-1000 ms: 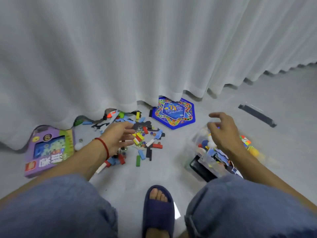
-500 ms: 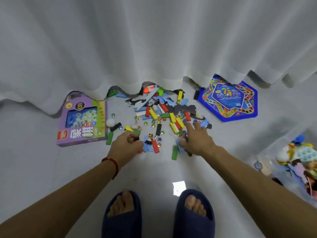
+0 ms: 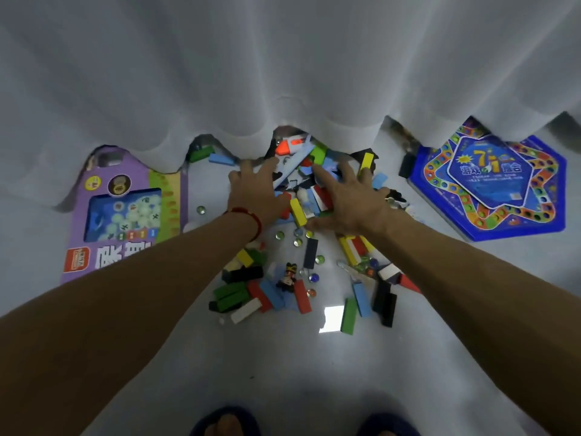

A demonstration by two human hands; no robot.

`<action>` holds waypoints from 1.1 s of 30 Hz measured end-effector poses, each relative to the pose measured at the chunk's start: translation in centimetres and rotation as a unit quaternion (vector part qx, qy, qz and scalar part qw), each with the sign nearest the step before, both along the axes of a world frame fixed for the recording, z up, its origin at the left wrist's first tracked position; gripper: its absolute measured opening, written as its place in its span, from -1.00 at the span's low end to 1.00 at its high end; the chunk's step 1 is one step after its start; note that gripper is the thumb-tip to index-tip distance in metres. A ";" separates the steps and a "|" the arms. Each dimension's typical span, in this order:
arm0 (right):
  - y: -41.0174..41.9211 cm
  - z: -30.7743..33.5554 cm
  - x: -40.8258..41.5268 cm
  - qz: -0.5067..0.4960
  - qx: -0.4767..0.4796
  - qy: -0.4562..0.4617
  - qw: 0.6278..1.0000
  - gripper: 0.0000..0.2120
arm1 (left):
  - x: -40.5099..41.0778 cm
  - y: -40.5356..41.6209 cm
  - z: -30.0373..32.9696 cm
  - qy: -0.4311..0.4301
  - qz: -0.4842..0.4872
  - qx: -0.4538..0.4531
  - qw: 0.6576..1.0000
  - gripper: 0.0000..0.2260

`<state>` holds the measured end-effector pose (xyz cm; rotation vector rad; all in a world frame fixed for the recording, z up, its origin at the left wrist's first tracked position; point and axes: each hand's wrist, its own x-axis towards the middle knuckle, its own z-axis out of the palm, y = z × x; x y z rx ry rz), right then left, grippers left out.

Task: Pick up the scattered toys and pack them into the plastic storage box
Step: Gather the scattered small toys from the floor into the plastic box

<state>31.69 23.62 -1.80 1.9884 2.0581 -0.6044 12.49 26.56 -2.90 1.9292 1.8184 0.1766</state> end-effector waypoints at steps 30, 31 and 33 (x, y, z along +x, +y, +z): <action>0.6 -1.0 -1.3 0.200 0.168 -0.117 0.958 -0.51 | -0.1 2.6 -0.3 0.211 -0.136 0.164 0.954 -0.53; 0.7 -0.6 -1.1 0.202 0.169 -0.105 0.959 -0.51 | -0.3 2.7 -0.3 0.221 -0.140 0.166 0.951 -0.52; 1.3 0.2 -0.6 0.205 0.174 -0.077 0.960 -0.50 | -0.6 2.8 -0.4 0.235 -0.145 0.160 0.948 -0.51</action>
